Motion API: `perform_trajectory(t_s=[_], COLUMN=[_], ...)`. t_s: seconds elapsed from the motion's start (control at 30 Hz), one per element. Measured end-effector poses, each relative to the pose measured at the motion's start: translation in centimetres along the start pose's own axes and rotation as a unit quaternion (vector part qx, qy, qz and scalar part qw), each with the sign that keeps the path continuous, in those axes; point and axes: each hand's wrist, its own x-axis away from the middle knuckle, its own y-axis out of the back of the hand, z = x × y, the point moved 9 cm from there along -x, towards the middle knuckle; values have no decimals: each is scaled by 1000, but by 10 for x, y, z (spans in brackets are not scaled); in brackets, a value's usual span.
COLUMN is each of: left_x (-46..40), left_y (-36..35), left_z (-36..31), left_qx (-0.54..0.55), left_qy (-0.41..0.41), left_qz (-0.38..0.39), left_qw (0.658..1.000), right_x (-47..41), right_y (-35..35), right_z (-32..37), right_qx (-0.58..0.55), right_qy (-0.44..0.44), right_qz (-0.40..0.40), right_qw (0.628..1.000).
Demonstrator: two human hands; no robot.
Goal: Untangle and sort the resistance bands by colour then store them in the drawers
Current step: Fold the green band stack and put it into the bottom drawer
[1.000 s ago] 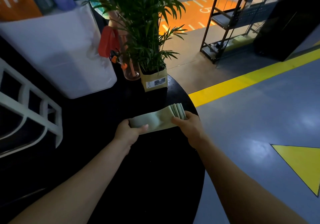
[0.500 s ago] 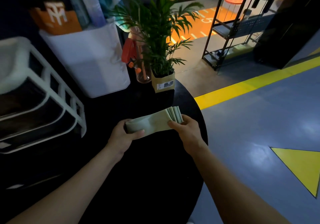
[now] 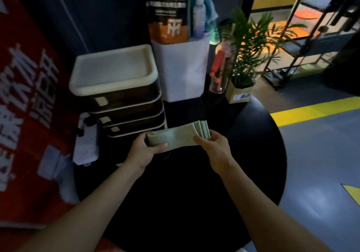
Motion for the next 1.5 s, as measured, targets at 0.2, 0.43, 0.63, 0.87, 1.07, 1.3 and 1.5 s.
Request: perform_trajectory(t_s=[0.2,0.43,0.63,0.87,1.07,1.3,1.5], left_x=[-5,-31,-51,-59,-50,-33,-18], left_y=[66,112,126,127,118,104,62], left_z=[20,51,59,67,61,22,42], left_qx=[-10,-49,-88,-209,-333,-467,-554], left_qy=[14,48,78,90,108,-131,-182], left_qz=[-24,-24,-31,-66,-80,-104,64], left_qw=[1000,997,993,971,933,868,810], right_x=[6,-6,-26,-48,-55,-59,-57], right_y=[-64,-111,-133,-153,-158,-161,-165], right_z=[-21,-47,-53,-76,-78,-78,-70], right_qx=[13,75,161,273,338,360,406], right_qy=[-23,-57,-73,-115,-136,-129,-103], right_qz=[17,19,1,19,35,39,57], right_qw=[999,995,984,955,931,923,906])
